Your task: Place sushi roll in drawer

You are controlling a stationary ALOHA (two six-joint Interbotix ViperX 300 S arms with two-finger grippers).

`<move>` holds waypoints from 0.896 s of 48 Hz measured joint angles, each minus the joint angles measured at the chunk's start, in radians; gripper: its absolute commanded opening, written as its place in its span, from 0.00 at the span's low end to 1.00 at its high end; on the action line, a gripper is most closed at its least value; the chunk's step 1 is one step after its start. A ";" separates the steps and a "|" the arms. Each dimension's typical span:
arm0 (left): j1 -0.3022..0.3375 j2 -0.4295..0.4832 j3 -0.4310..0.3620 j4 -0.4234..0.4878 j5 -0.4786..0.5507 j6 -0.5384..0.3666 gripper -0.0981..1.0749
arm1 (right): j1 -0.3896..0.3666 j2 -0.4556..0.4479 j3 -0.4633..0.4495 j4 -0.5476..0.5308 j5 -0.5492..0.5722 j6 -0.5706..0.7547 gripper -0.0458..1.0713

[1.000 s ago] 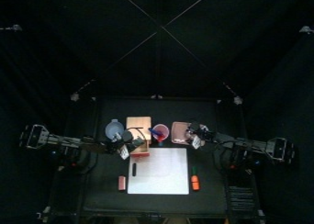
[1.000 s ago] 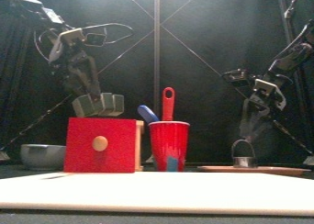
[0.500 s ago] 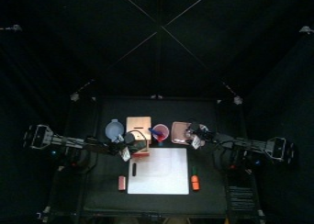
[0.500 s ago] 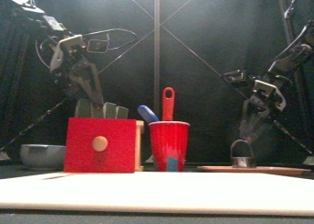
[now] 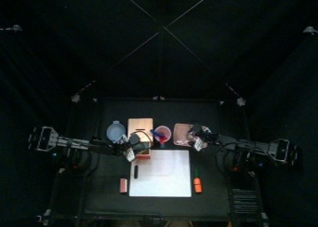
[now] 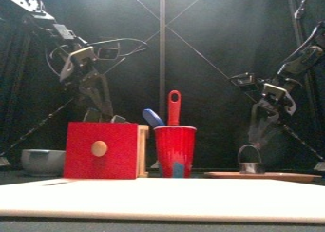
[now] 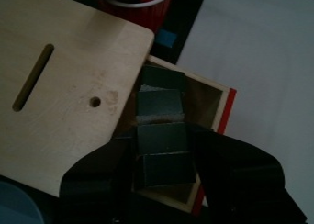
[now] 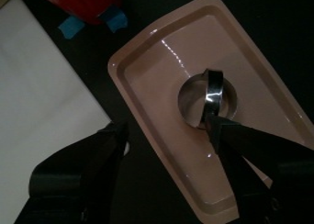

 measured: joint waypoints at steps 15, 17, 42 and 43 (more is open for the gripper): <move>-0.002 0.005 -0.002 0.000 0.000 -0.002 0.76 | 0.000 0.002 0.000 0.000 -0.002 0.000 0.91; 0.000 0.003 -0.002 0.000 0.000 -0.002 0.77 | 0.000 0.002 0.000 0.000 0.000 0.000 0.91; 0.000 -0.003 -0.011 0.003 0.006 -0.003 0.90 | 0.000 0.002 0.000 0.000 -0.002 0.000 0.91; 0.002 -0.006 -0.011 0.003 0.006 -0.002 0.90 | 0.000 0.002 0.002 0.000 -0.002 0.000 0.91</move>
